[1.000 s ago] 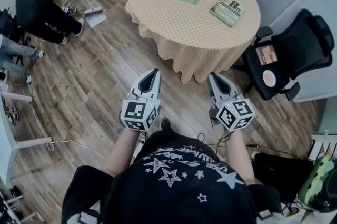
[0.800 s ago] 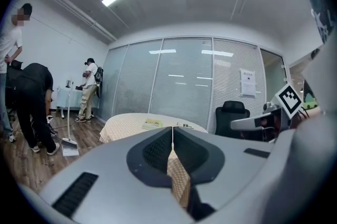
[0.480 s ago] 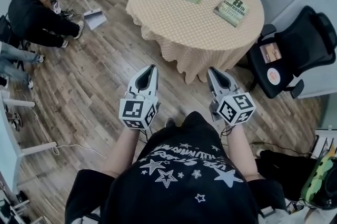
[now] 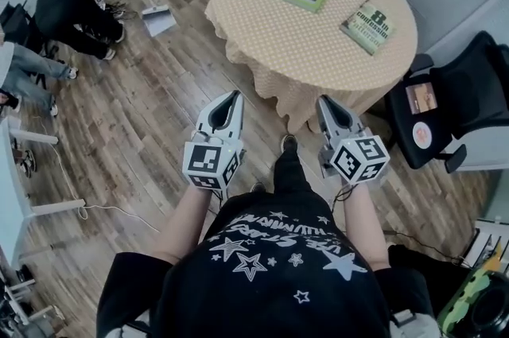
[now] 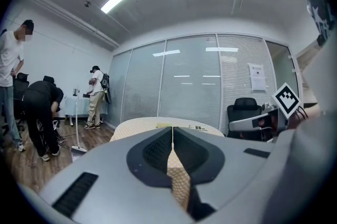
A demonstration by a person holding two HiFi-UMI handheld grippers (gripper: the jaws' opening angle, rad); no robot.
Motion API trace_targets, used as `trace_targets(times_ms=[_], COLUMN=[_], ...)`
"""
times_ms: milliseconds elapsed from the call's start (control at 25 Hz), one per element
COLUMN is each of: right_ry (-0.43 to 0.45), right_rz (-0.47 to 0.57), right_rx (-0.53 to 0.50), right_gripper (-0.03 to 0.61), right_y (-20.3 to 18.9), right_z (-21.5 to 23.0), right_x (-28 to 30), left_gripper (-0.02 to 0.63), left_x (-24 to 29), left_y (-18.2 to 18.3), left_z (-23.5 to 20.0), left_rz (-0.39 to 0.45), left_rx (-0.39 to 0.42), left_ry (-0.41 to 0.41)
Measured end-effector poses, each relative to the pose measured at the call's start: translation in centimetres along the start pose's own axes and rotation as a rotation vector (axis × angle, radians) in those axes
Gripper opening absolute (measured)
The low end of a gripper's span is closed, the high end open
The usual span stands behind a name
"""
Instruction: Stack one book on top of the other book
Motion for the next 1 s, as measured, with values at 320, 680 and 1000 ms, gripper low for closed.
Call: trace_targets(times_ms=[320,680,1000], right_ry=[0.032,0.03,0.056], right_rz=[-0.009,-0.027,-0.026], right_rx=[0.011,0.035,0.025], right_gripper=[0.04,0.04,0.04], right_y=[2.7,6.2,9.4], right_z=[4.9,12.6,16.5], right_x=[4.1,9.2,12.1], left_gripper=[0.015,0.015,0.015], left_x=[5.9,15.4,21.3], left_y=[0.4,0.3,1.5], left_z=[-0.5,-0.9,-0.9], left_rz=[-0.018,-0.066,-0.077], left_rx=[0.003,-0.012,-0.004], left_ry=[0.031,0.041,0.048])
Point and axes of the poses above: the fingertips, and each gripper's own axes: x forward along the fingers, z to its right, y out of its top, the point moved 4 cm from there along -x, backward along the fingers, and after that the axes turned 7 degrees about x, right-handed, at the moved point
